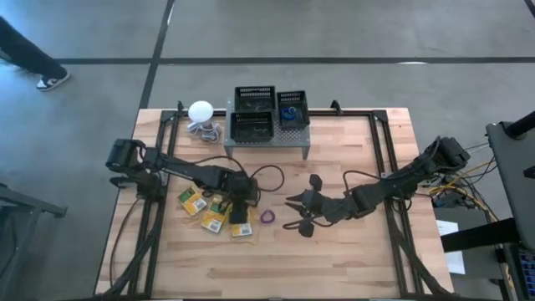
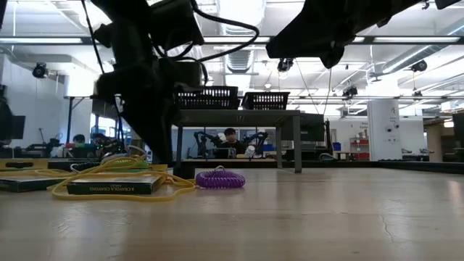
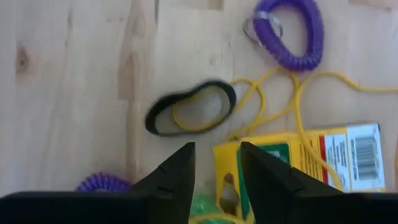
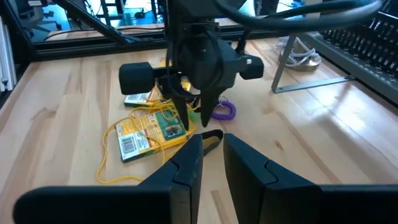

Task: Pick & Place Office Desk Supplies
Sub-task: Put the black rubber band into the top left black bin on the shelf

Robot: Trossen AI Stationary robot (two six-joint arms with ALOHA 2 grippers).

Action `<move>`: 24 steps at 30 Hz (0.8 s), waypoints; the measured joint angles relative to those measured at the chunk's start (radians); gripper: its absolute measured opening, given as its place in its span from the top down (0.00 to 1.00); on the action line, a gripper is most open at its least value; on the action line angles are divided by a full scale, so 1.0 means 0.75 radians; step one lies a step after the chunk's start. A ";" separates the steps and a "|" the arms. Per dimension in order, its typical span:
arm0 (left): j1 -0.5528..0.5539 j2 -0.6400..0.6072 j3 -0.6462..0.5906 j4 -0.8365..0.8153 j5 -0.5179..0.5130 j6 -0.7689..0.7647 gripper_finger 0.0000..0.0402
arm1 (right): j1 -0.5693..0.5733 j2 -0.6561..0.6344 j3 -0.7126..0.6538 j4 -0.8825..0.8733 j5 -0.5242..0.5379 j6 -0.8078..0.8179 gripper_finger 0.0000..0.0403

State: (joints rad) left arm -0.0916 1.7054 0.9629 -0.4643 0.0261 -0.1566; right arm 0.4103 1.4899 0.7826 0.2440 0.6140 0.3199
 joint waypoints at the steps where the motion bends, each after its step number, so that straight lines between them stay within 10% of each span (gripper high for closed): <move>1: 0.000 0.000 -0.002 0.016 -0.001 0.000 0.68 | 0.000 0.001 0.000 0.000 0.000 0.000 0.85; 24: -0.022 0.108 -0.019 0.247 -0.054 0.180 0.81 | -0.007 0.001 -0.002 0.004 0.001 0.017 0.86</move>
State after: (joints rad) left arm -0.1078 1.7867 0.9488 -0.2793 -0.0144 -0.0215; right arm 0.4047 1.4902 0.7811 0.2467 0.6150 0.3325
